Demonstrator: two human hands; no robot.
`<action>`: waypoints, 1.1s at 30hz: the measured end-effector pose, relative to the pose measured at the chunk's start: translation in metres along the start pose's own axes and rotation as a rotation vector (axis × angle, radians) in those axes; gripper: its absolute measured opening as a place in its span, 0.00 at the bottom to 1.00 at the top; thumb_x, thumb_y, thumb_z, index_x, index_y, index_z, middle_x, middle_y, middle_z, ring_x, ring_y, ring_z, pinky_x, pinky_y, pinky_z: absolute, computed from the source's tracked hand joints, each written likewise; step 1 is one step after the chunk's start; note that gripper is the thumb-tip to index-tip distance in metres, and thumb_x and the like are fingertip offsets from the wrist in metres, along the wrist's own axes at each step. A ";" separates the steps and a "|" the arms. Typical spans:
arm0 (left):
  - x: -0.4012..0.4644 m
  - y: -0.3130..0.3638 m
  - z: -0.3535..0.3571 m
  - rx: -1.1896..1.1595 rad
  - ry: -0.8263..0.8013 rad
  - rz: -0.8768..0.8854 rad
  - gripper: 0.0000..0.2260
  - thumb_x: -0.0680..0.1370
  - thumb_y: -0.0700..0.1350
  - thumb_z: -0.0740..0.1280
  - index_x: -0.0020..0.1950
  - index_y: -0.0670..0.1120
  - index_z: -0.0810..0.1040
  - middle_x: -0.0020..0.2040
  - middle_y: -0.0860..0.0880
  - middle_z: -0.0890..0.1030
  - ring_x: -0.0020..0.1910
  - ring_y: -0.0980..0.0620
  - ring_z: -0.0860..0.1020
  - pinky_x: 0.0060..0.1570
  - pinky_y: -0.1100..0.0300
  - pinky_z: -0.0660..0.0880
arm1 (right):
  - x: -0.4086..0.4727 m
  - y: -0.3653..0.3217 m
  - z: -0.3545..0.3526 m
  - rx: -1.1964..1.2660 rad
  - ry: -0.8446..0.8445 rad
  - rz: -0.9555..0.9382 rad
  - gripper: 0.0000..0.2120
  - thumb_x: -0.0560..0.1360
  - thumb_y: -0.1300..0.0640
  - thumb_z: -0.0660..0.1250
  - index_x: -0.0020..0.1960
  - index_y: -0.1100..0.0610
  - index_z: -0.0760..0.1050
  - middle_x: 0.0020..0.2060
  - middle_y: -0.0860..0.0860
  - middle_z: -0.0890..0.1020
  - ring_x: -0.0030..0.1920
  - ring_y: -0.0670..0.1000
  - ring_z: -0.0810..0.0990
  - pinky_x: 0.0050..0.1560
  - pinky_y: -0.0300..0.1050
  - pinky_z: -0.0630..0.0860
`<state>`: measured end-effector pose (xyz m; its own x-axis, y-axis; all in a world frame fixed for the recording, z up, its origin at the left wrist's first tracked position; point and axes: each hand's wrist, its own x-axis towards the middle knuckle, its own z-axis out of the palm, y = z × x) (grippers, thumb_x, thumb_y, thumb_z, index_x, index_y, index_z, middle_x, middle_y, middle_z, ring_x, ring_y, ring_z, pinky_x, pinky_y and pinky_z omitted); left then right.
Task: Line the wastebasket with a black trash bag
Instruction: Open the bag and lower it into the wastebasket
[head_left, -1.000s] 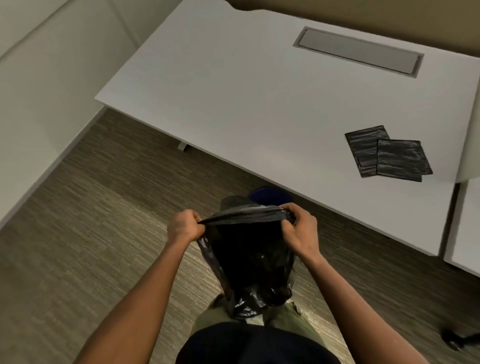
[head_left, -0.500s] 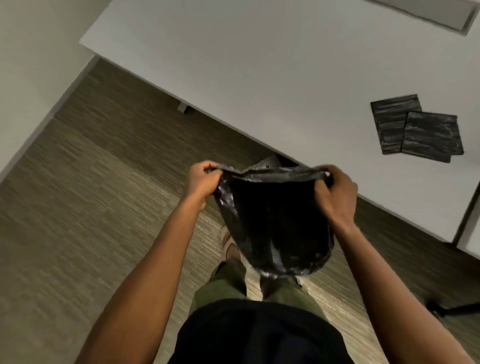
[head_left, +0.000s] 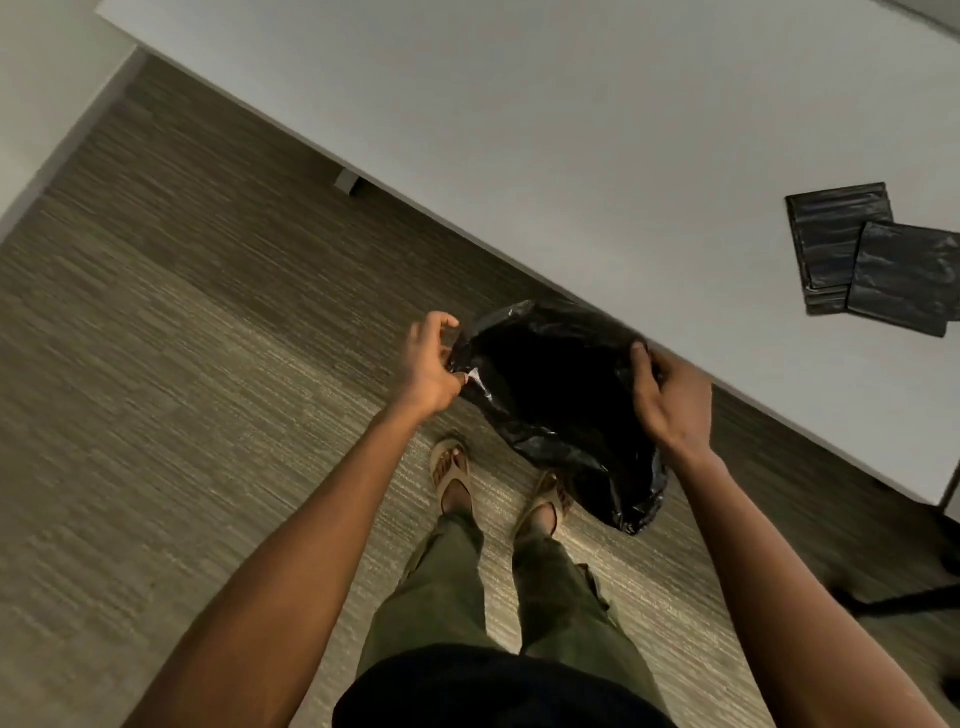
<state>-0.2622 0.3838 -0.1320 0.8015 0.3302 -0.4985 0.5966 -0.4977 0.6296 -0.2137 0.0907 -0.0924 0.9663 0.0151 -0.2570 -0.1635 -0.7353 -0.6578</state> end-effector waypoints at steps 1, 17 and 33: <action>0.004 -0.010 0.008 0.072 0.013 -0.009 0.30 0.71 0.34 0.77 0.68 0.52 0.71 0.69 0.47 0.71 0.59 0.51 0.77 0.52 0.66 0.75 | 0.001 0.006 0.008 -0.018 -0.002 0.007 0.24 0.84 0.43 0.57 0.36 0.56 0.75 0.28 0.54 0.78 0.30 0.54 0.76 0.34 0.53 0.71; 0.108 -0.097 0.147 -0.874 -0.071 -0.596 0.15 0.79 0.32 0.65 0.60 0.49 0.80 0.50 0.46 0.85 0.43 0.49 0.84 0.38 0.55 0.80 | 0.045 0.126 0.134 0.153 0.191 0.369 0.21 0.81 0.42 0.61 0.34 0.52 0.73 0.28 0.47 0.77 0.30 0.50 0.75 0.34 0.47 0.69; 0.164 -0.073 0.123 -0.745 0.002 -0.408 0.03 0.80 0.41 0.68 0.50 0.48 0.81 0.45 0.51 0.85 0.45 0.54 0.82 0.45 0.59 0.77 | 0.104 0.132 0.140 0.027 0.164 0.251 0.23 0.85 0.48 0.59 0.64 0.65 0.81 0.61 0.63 0.84 0.63 0.62 0.81 0.55 0.39 0.69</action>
<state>-0.1793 0.3749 -0.3329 0.5175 0.3709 -0.7711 0.7089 0.3188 0.6291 -0.1626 0.0907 -0.3051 0.9139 -0.2758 -0.2978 -0.4043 -0.6840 -0.6073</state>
